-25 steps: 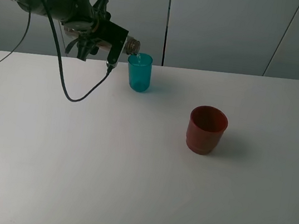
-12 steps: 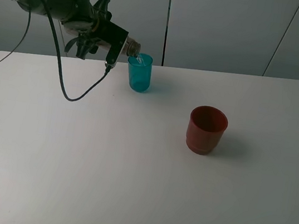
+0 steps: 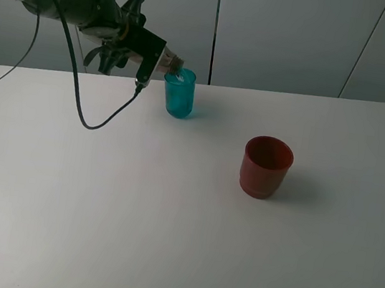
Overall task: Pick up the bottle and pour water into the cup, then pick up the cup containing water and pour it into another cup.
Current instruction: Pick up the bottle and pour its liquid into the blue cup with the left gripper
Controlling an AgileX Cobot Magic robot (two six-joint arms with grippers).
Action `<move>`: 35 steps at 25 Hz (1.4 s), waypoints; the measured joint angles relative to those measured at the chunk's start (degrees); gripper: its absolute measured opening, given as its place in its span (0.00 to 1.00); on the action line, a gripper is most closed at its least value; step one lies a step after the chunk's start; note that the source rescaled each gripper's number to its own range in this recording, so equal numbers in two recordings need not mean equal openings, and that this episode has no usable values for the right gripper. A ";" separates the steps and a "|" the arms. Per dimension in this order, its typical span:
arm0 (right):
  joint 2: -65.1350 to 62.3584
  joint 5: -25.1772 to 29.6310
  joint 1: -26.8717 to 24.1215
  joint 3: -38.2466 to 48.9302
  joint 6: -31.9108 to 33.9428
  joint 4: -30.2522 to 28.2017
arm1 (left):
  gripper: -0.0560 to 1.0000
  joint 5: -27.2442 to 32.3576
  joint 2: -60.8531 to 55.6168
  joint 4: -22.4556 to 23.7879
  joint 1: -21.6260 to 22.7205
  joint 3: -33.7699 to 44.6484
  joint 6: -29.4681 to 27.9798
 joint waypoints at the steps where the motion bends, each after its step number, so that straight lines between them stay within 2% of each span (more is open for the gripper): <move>1: 0.00 0.00 0.00 0.00 0.00 0.00 | 0.07 -0.28 0.00 0.00 0.00 0.00 0.00; 11: 0.00 0.00 0.00 0.00 0.00 0.00 | 0.07 -0.83 0.00 1.08 0.00 0.00 0.00; 25: 0.00 0.00 0.00 0.00 0.33 0.00 | 0.07 -4.85 0.00 5.50 0.00 0.00 0.02; 35: 0.00 0.00 0.00 0.00 0.00 0.00 | 0.07 -6.22 0.00 6.94 0.00 0.00 2.99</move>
